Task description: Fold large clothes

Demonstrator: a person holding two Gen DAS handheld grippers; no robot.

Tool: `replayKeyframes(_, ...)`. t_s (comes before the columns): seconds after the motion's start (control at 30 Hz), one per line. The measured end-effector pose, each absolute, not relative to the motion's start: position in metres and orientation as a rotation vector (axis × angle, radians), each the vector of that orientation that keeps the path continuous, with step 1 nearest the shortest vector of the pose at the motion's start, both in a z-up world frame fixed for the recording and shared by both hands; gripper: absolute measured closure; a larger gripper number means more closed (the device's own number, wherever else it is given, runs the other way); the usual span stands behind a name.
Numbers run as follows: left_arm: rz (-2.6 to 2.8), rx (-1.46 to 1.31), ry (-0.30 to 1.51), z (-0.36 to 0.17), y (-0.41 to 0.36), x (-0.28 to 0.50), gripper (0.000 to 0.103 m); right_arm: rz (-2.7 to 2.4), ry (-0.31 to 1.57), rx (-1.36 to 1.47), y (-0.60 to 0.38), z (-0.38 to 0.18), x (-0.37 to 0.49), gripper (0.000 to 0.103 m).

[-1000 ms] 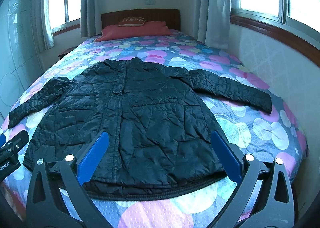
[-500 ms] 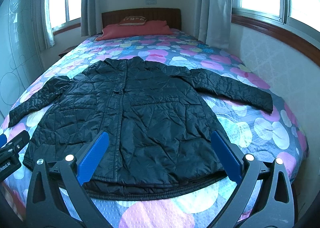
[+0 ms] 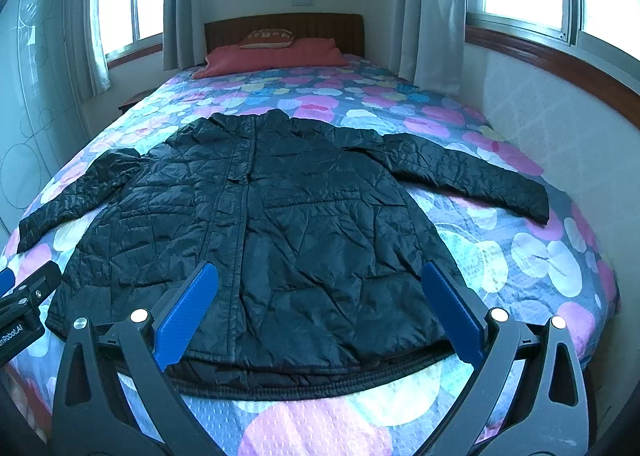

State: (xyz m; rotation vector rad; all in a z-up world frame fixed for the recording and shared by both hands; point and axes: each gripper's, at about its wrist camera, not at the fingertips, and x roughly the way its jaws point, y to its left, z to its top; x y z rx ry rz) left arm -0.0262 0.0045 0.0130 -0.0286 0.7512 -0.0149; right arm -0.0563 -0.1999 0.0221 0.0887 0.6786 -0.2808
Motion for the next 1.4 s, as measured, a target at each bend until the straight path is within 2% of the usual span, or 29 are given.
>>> replayKeyframes(0.33,-0.016,-0.039,0.786,0.001,0.005,-0.010,0.005,-0.281,0.700,0.117,-0.212,0.013,-0.046,0.002)
replayKeyframes(0.57,0.045,-0.064,0.842,-0.024,0.022,0.041,0.005,-0.362,0.718,0.277,-0.292,-0.006,-0.021,0.002)
replayKeyframes(0.6,0.056,-0.071,0.846,-0.027,0.026,0.048,0.005,-0.384,0.715,0.308,-0.309,-0.010,-0.018,0.010)
replayKeyframes(0.63,0.070,-0.082,0.853,-0.031,0.030,0.055,0.005,-0.399,0.710,0.339,-0.326,-0.013,-0.015,0.028)
replayKeyframes(0.7,0.096,-0.115,0.868,-0.038,0.039,0.070,0.005,-0.435,0.710,0.426,-0.369,-0.022,-0.009,0.038)
replayKeyframes(0.97,0.197,-0.210,0.928,-0.067,0.066,0.114,0.005,-0.536,0.542,0.922,-0.538,-0.074,-0.002,0.038)
replayKeyframes(1.17,0.253,-0.217,0.958,-0.078,0.070,0.132,0.005,-0.634,0.473,1.073,-0.596,-0.109,0.007,0.038)
replayKeyframes(1.33,0.277,-0.184,0.986,-0.090,0.067,0.138,0.005,-0.658,0.343,1.167,-0.620,-0.123,0.006,0.038)
replayKeyframes(1.37,0.284,-0.180,0.990,-0.092,0.068,0.138,0.005,-0.668,0.324,1.174,-0.621,-0.124,0.006,0.041)
replayKeyframes(1.4,0.290,-0.178,0.992,-0.095,0.068,0.139,0.005,-0.687,0.325,1.163,-0.621,-0.124,0.008,0.054)
